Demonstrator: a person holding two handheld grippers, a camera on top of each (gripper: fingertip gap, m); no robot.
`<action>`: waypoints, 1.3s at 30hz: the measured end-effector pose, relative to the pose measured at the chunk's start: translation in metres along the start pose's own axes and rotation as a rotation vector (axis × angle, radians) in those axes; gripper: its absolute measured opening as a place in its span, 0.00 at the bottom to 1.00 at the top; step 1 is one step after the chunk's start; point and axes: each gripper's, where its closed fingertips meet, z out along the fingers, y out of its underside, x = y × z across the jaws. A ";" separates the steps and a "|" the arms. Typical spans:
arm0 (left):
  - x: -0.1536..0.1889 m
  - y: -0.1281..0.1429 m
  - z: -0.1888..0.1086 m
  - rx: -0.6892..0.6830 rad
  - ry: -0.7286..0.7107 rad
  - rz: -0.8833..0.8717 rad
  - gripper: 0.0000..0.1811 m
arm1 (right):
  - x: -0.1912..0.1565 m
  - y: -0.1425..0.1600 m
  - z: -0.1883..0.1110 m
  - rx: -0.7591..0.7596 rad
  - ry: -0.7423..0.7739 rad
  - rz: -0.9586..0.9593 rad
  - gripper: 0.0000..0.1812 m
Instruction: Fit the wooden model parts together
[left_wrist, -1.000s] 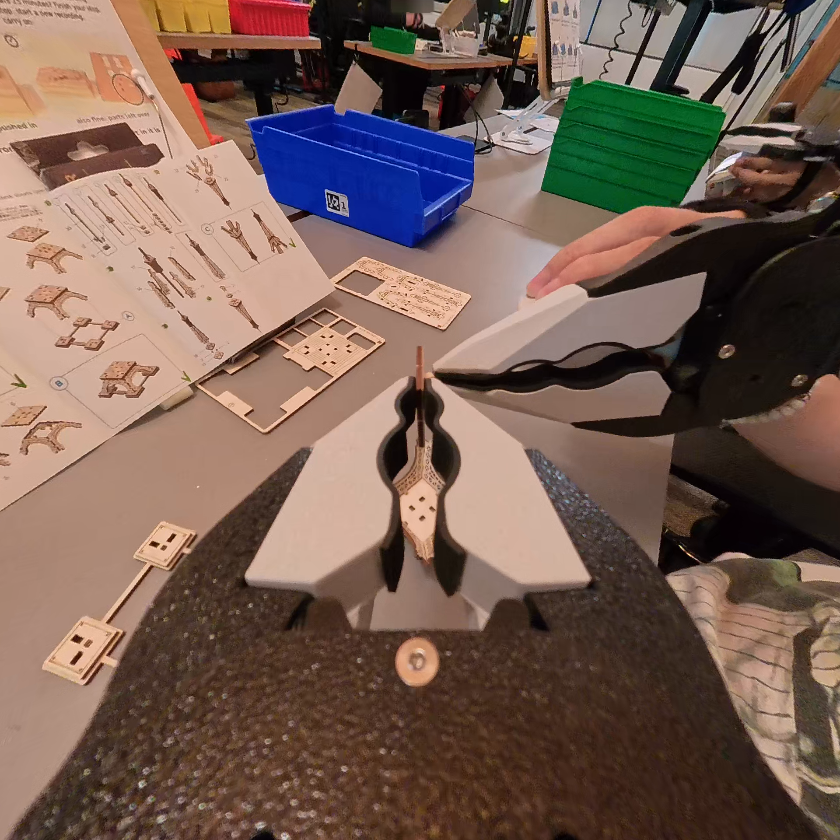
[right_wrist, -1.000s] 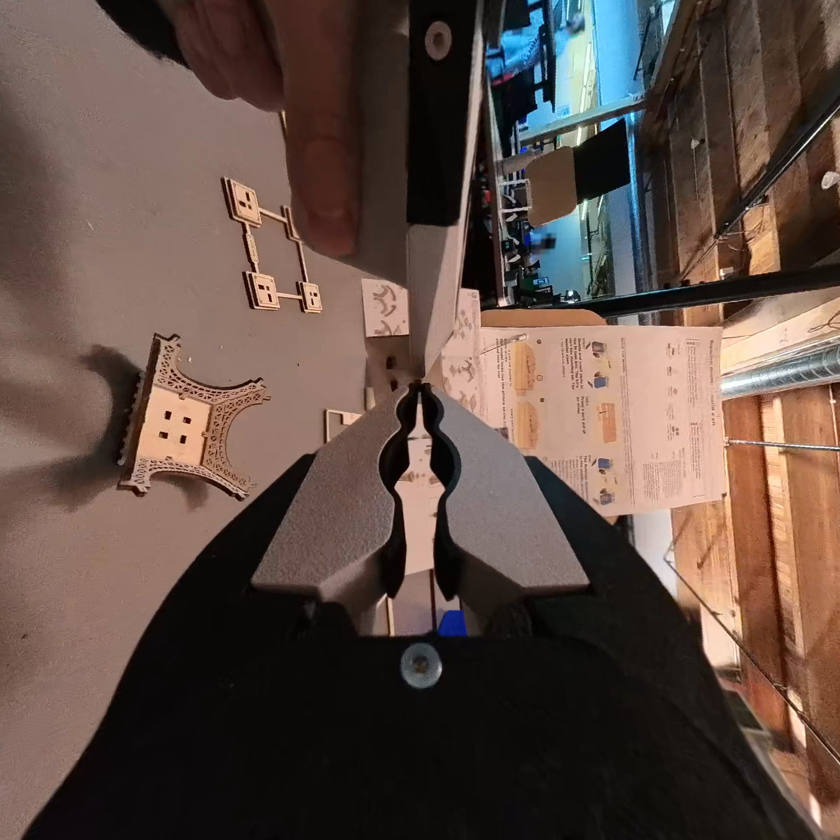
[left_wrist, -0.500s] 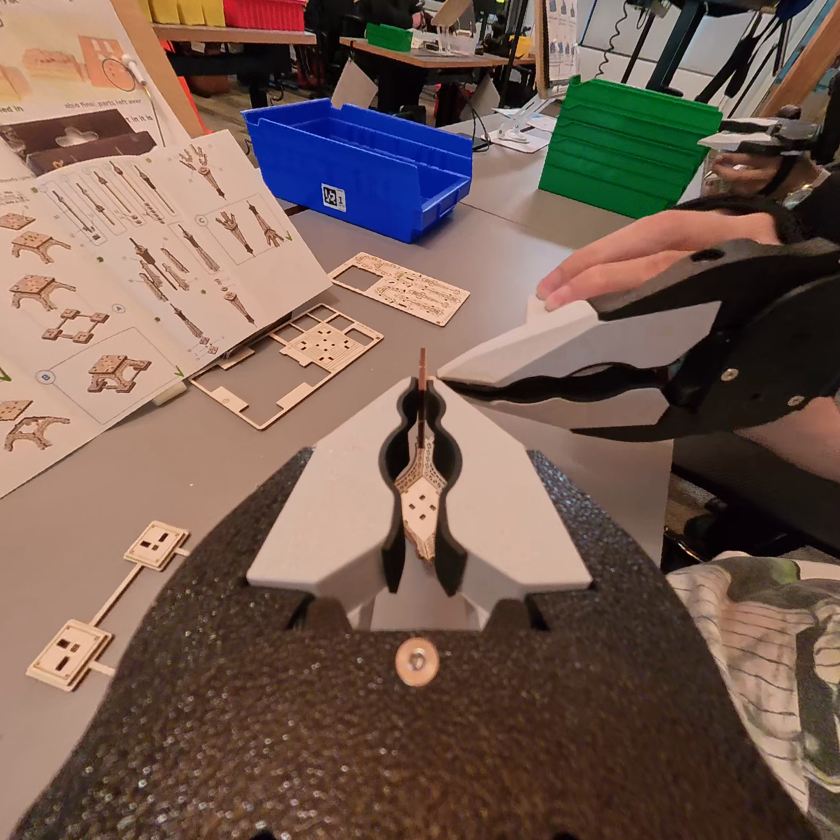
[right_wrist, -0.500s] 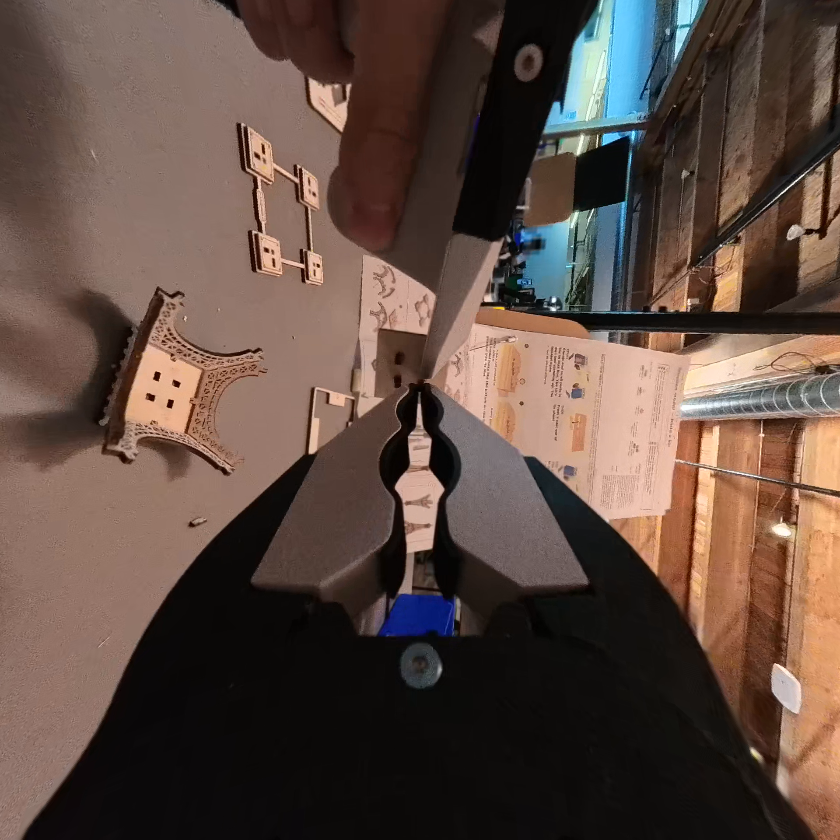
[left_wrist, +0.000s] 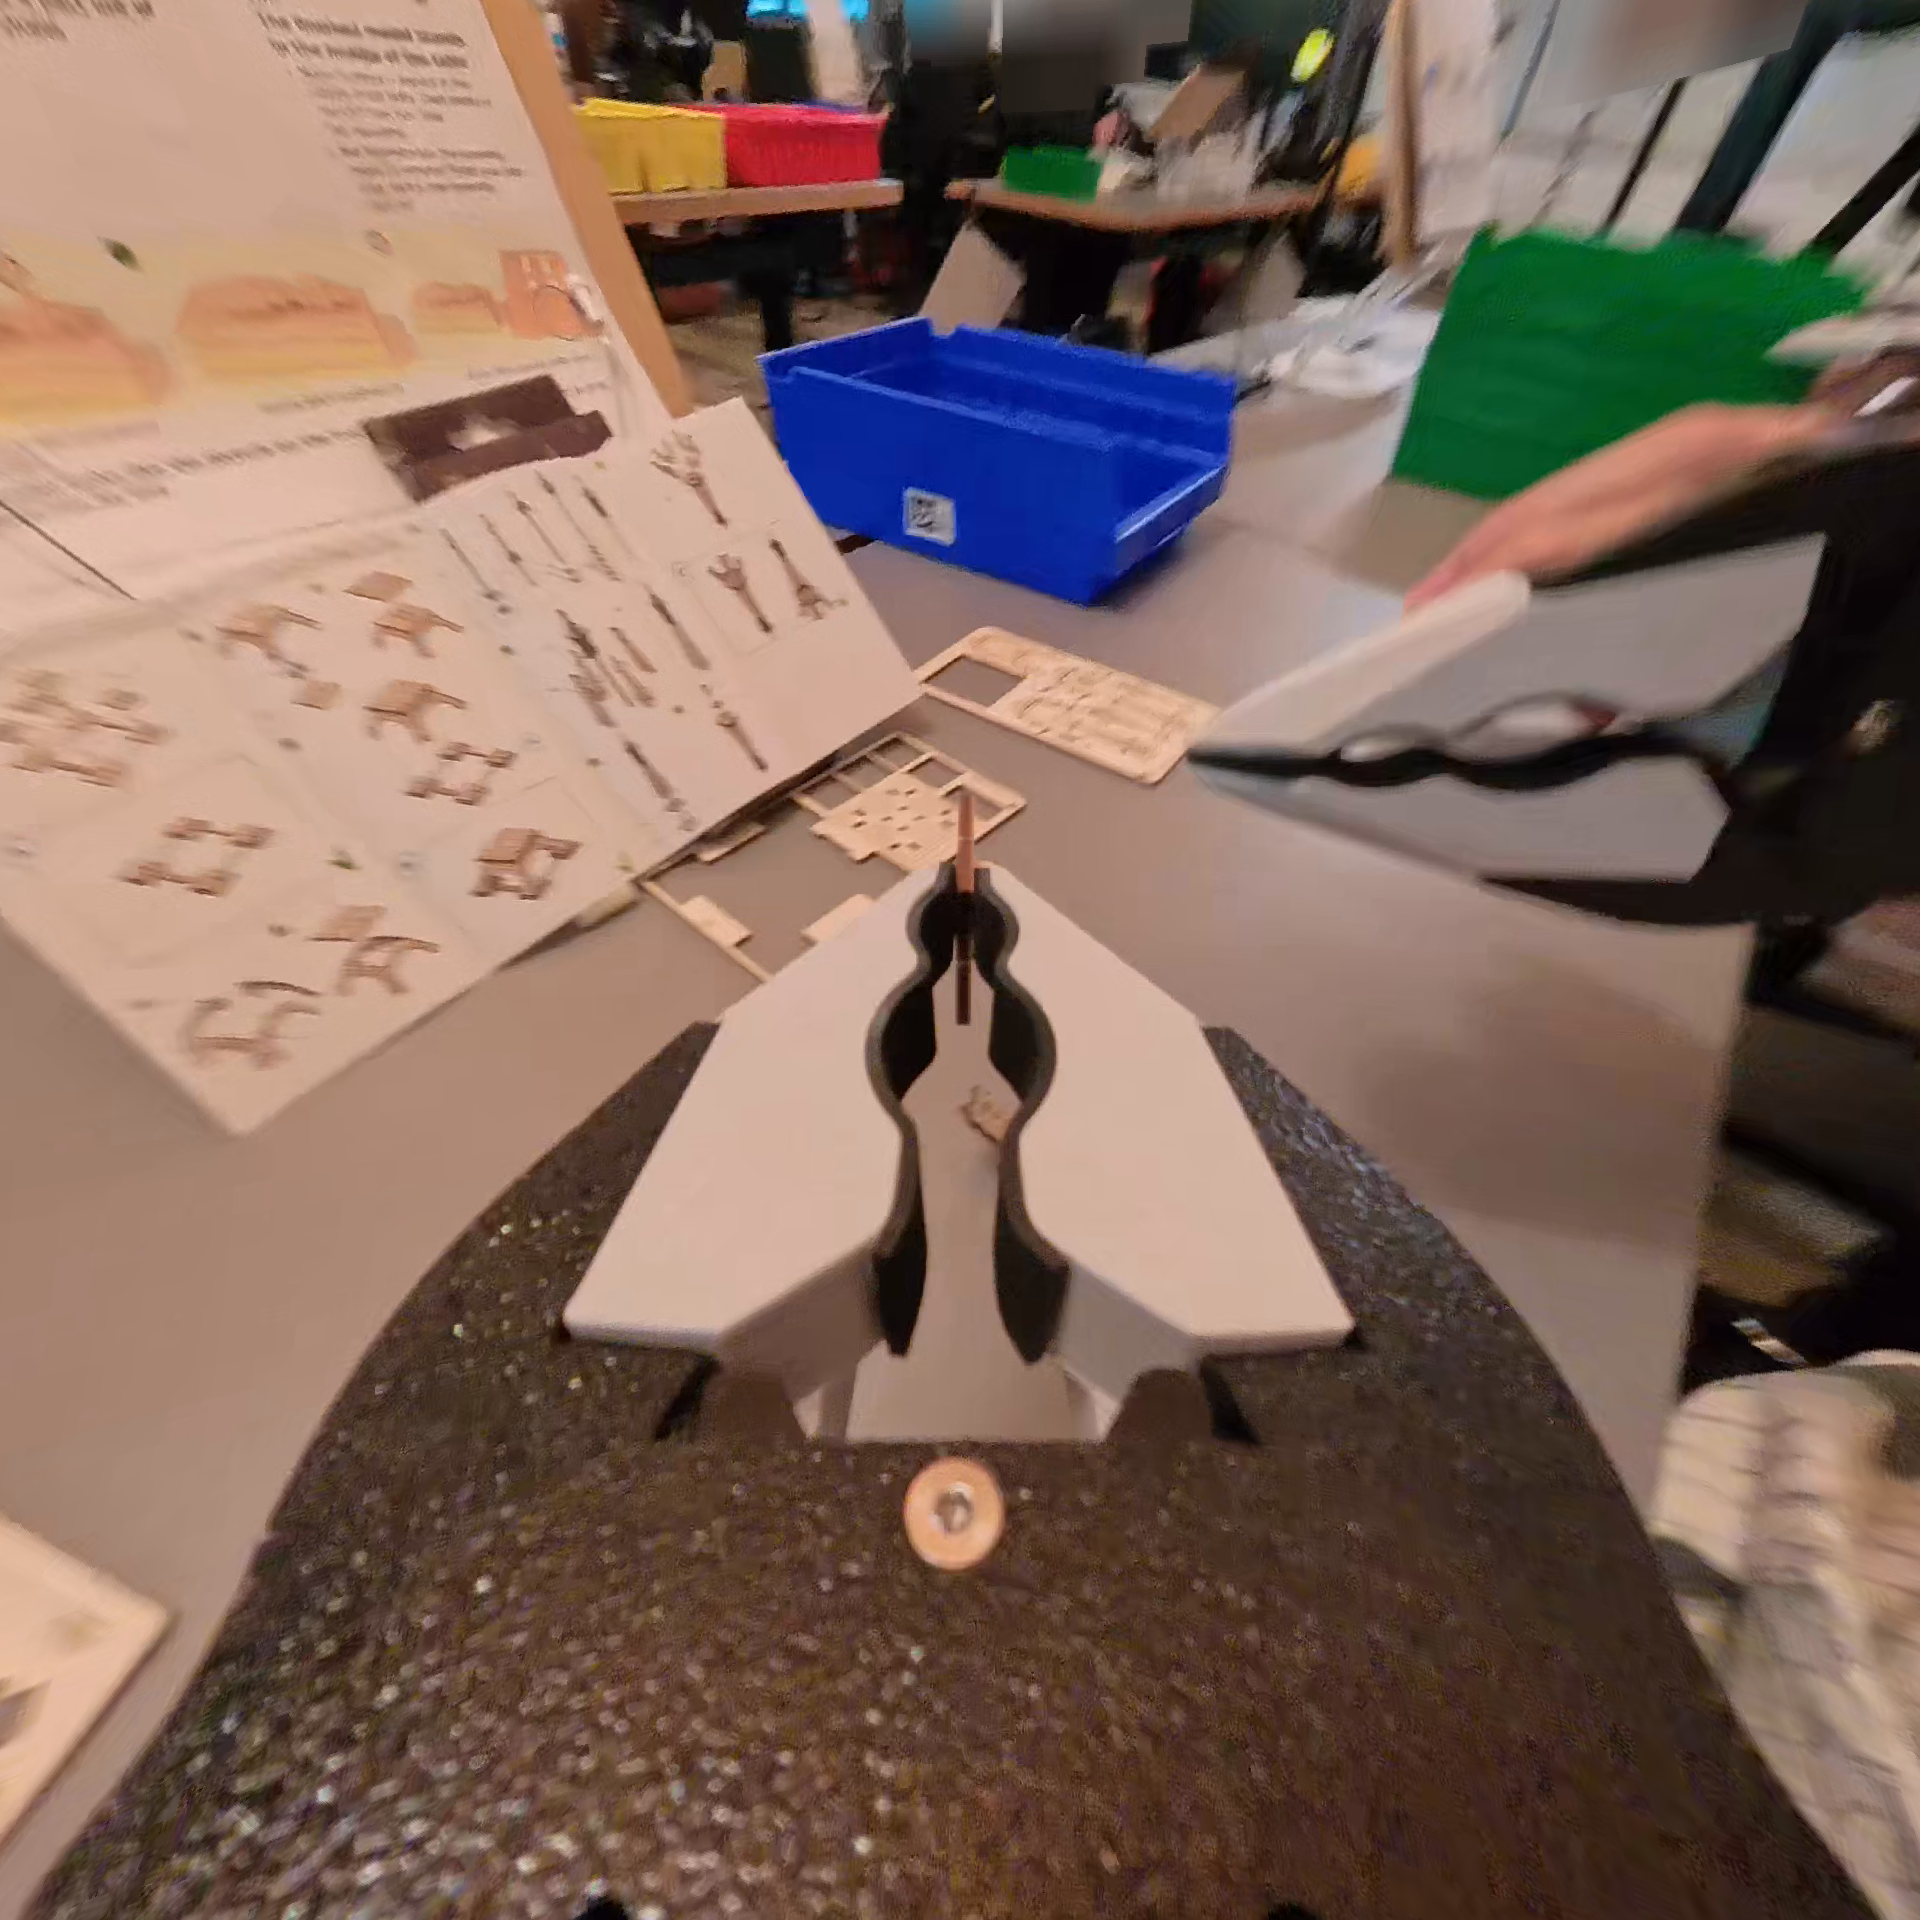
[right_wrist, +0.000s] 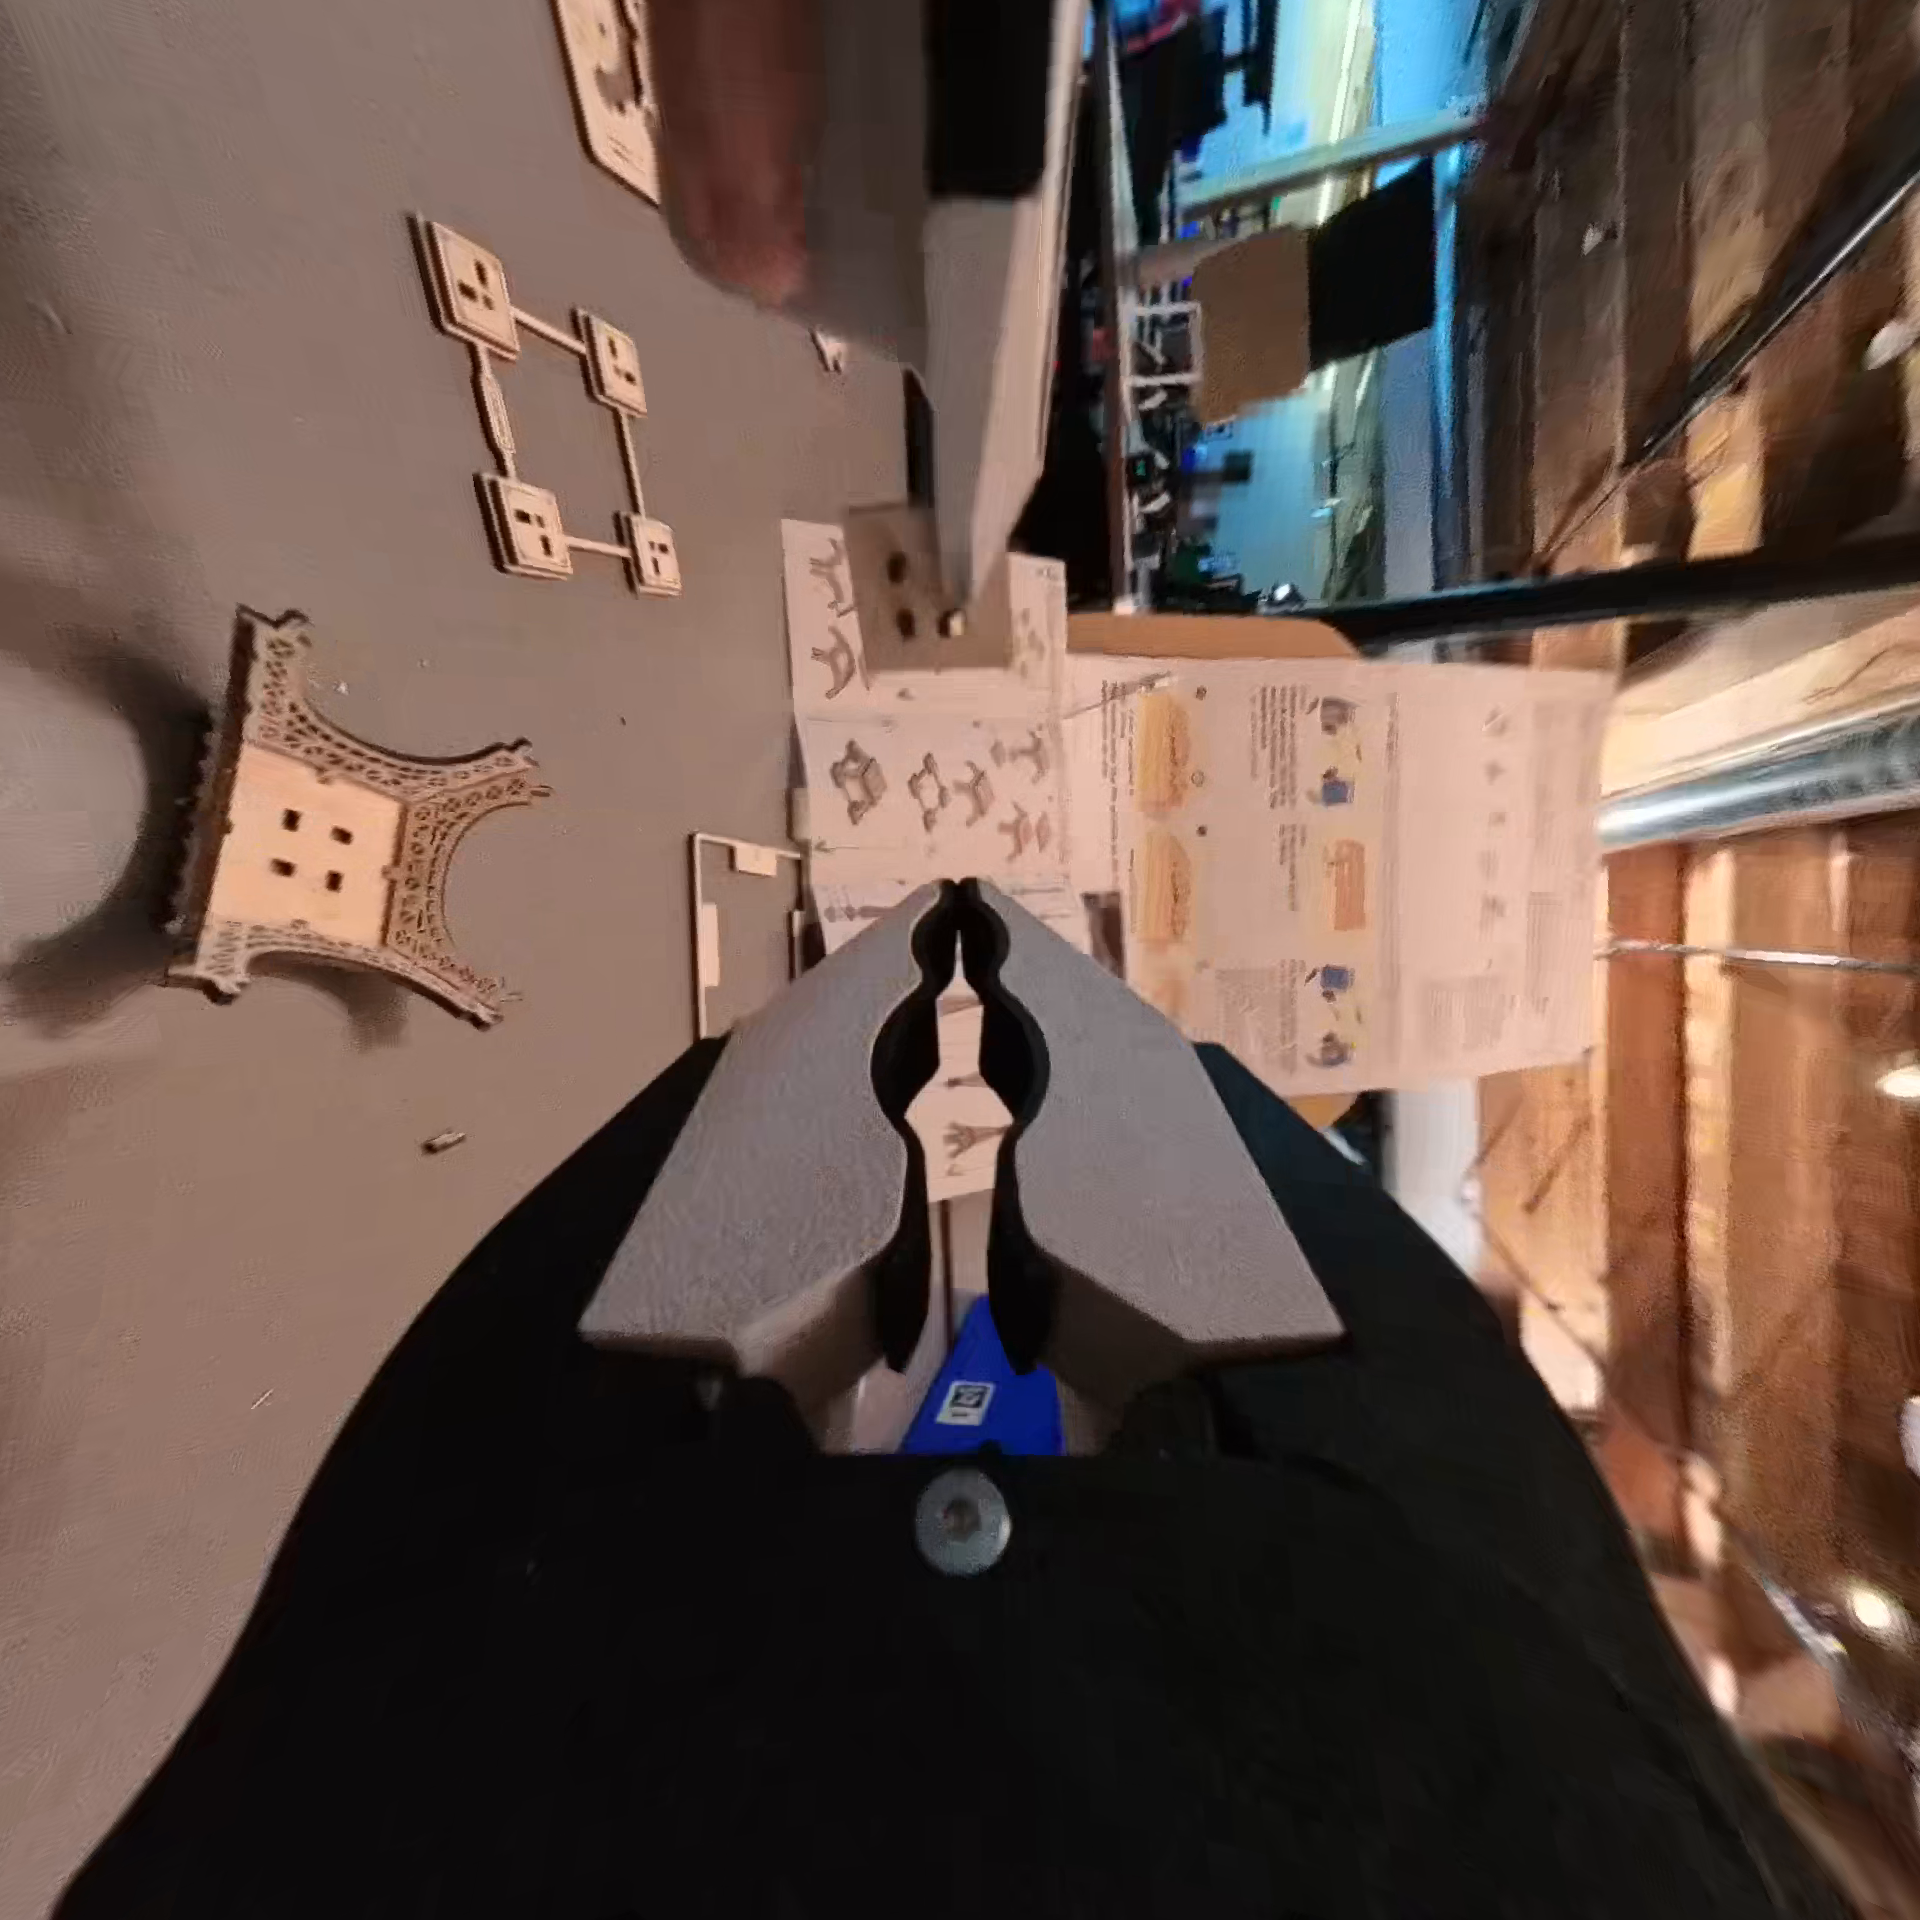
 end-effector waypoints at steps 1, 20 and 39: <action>0.000 0.000 0.000 -0.014 -0.023 0.037 0.00 | 0.000 0.009 0.000 -0.025 -0.032 0.046 0.00; 0.038 0.005 0.006 -0.062 0.159 -0.011 0.00 | -0.007 -0.031 0.004 0.149 0.032 0.023 0.06; 0.036 0.000 0.005 -0.046 0.122 0.004 0.00 | -0.002 -0.032 0.004 0.144 -0.043 0.077 0.00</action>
